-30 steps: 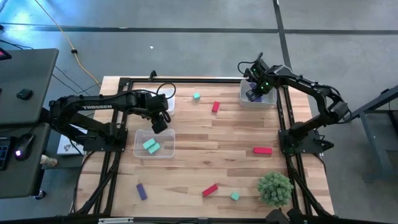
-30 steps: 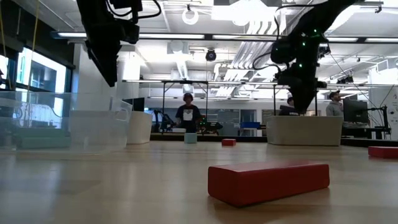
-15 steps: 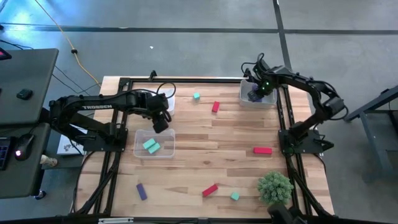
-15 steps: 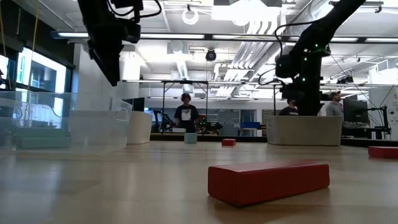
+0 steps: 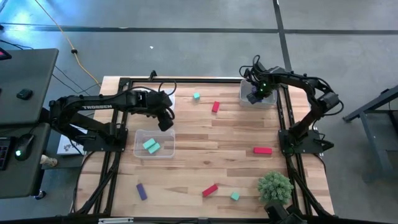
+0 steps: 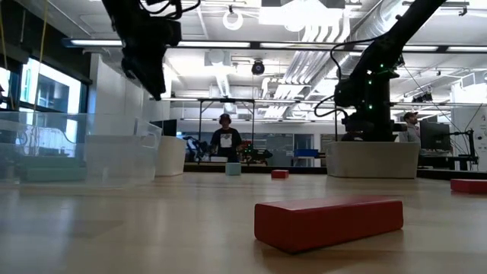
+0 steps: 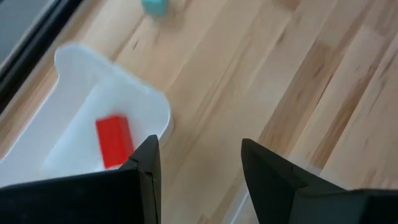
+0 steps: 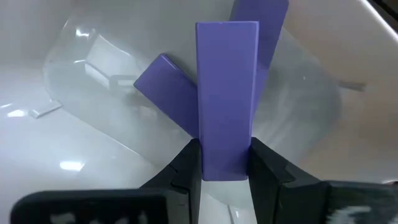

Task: Sort & place blocks by color
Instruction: Put the violet block into the gray bin, then put the blue block into the transparent bin

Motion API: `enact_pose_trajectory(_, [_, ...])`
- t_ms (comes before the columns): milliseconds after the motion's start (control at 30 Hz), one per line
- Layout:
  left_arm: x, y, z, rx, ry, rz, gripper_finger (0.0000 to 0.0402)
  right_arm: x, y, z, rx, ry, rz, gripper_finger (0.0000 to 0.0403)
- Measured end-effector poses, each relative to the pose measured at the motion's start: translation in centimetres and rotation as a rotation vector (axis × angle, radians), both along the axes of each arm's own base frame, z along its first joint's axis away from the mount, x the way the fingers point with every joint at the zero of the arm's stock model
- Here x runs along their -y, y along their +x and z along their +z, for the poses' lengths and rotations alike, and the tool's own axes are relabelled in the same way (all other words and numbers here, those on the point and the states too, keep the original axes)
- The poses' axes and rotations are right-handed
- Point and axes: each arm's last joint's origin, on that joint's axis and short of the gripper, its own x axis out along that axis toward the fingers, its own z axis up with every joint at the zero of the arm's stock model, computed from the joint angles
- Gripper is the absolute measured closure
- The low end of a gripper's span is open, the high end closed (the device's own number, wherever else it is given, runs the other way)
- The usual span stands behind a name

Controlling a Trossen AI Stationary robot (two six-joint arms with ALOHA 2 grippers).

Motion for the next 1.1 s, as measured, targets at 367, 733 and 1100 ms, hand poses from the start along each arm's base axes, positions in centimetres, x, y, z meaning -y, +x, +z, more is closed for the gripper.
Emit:
enact_pose_trajectory(367, [-0.7,1.7,1.2,0.206,0.089,-0.021,0.0266,0.0,0.0,-0.1,-0.004,0.006,0.023,0.0286])
enact_pose_trajectory(733, [-2.5,2.0,2.2,0.342,0.126,0.035,0.0266,0.0,0.0,-0.1,-0.024,-0.001,0.050,0.0247])
enact_pose_trajectory(1100, [-4.8,0.9,2.2,0.355,0.110,0.098,0.0248,1.3,0.9,3.5,0.002,-0.040,0.048,0.0209])
